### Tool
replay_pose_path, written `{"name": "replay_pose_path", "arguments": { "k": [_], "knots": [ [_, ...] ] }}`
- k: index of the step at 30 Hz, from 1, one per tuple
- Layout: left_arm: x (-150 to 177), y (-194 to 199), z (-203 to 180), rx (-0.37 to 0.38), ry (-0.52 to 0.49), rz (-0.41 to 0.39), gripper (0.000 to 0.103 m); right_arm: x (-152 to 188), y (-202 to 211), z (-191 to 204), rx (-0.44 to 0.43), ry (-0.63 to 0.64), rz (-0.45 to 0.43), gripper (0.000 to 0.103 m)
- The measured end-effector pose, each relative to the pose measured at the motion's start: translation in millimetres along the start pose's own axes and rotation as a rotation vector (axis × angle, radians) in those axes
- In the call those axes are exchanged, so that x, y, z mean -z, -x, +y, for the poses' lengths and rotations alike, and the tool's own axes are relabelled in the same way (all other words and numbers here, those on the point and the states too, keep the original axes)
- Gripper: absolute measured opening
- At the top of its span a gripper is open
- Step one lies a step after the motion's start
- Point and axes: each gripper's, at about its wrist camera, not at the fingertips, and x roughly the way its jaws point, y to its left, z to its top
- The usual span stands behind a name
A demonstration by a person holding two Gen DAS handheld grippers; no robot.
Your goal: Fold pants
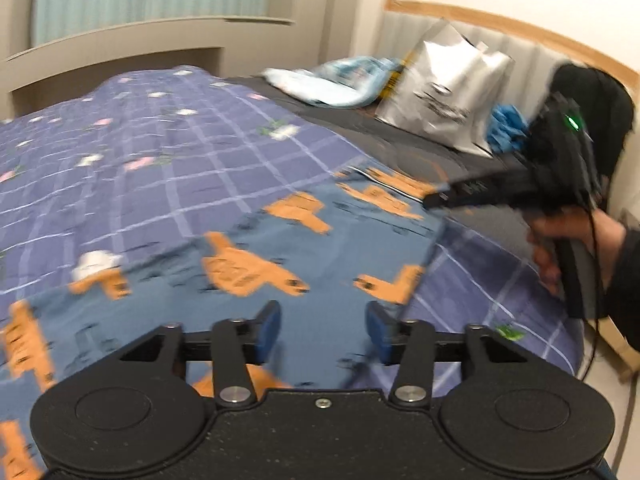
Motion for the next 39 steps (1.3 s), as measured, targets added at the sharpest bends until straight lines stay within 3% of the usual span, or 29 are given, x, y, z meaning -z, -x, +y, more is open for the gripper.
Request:
{"name": "replay_pose_path", "arguments": {
  "k": [2, 4, 6, 9, 16, 20, 23, 27, 32, 36, 39],
  "knots": [
    [2, 13, 12, -0.045, 0.031, -0.019, 0.064, 2, 4, 7, 0.013, 0.030, -0.012, 0.067],
    [7, 28, 26, -0.101, 0.064, -0.034, 0.076, 4, 8, 14, 0.025, 0.058, -0.020, 0.073],
    [13, 44, 43, -0.166, 0.104, -0.044, 0.082, 6, 11, 21, 0.018, 0.074, -0.025, 0.088],
    [32, 75, 73, -0.284, 0.165, -0.051, 0.088, 11, 20, 35, -0.003, 0.101, -0.049, 0.100],
    [84, 165, 139, -0.602, 0.314, -0.109, 0.095, 29, 35, 77, -0.084, 0.185, -0.067, 0.103],
    [107, 195, 178, -0.718, 0.427, -0.105, 0.096, 40, 40, 108, -0.138, 0.239, -0.068, 0.103],
    [119, 201, 198, -0.724, 0.509, -0.106, 0.096, 48, 41, 130, -0.176, 0.269, -0.067, 0.103],
    [128, 195, 214, -0.653, 0.602, -0.098, 0.096, 60, 42, 158, -0.212, 0.296, -0.058, 0.103],
    [136, 184, 220, -0.616, 0.690, -0.110, 0.092, 73, 42, 177, -0.234, 0.284, -0.038, 0.103],
    [138, 184, 212, -0.641, 0.686, -0.113, 0.059, 82, 41, 185, -0.239, 0.281, -0.009, 0.103],
    [136, 186, 210, -0.645, 0.691, -0.108, 0.046, 86, 39, 191, -0.237, 0.294, 0.009, 0.103]
  ]
}}
